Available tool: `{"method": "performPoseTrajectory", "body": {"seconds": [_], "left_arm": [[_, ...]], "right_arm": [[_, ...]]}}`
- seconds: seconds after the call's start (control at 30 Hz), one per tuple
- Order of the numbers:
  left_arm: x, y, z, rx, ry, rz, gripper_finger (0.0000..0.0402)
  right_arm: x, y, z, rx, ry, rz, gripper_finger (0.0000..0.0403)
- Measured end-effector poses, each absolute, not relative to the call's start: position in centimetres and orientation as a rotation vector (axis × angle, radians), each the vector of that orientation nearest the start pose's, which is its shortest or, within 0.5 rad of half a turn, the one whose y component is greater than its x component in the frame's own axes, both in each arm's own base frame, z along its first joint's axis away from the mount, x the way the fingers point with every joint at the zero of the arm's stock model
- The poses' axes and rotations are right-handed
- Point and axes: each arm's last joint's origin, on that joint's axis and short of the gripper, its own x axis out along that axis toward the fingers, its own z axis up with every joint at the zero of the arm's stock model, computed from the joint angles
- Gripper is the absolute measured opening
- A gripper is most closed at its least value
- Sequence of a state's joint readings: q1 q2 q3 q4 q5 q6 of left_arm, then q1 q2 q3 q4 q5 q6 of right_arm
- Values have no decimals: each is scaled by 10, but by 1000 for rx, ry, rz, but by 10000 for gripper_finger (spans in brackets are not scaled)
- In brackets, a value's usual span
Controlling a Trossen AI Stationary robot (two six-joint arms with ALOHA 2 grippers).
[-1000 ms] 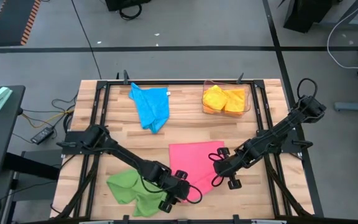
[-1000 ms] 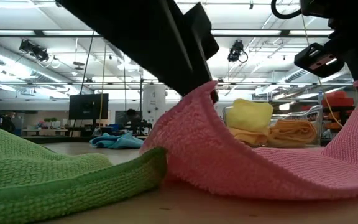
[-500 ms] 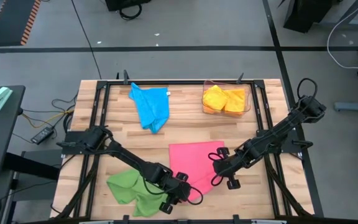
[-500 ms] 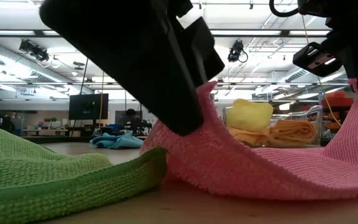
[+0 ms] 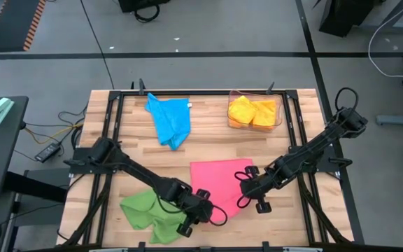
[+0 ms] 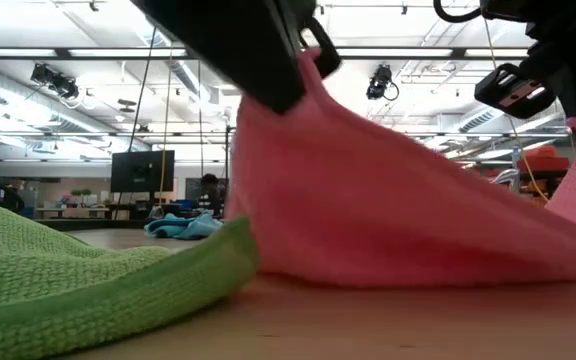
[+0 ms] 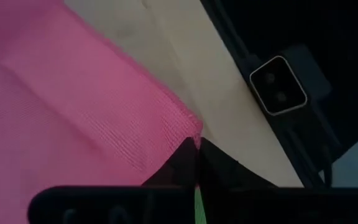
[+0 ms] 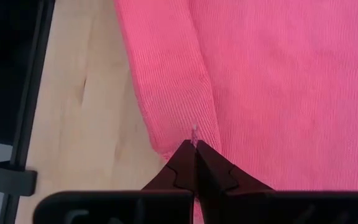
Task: Fold microfiber towels
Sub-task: Fold the pink microfiber cloth
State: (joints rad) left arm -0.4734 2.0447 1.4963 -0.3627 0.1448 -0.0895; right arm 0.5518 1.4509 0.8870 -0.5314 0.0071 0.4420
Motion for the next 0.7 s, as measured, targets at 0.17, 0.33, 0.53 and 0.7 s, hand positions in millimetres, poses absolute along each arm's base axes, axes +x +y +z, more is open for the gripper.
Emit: {"method": "performPoseTrajectory", "body": {"seconds": [0.17,0.33,0.53,0.7], "left_arm": [[381,-187,206,71,988,-487,9],[376,-172,210,133,1053,-408,20],[378,-150,208,184,1108,-322,8],[384,-129,197,255,1154,-170,23]], "right_arm": [[232,143,205,83,1156,235,10],[229,139,205,86,1198,235,10],[229,126,208,40,1168,136,10],[232,107,196,59,1197,64,9]]}}
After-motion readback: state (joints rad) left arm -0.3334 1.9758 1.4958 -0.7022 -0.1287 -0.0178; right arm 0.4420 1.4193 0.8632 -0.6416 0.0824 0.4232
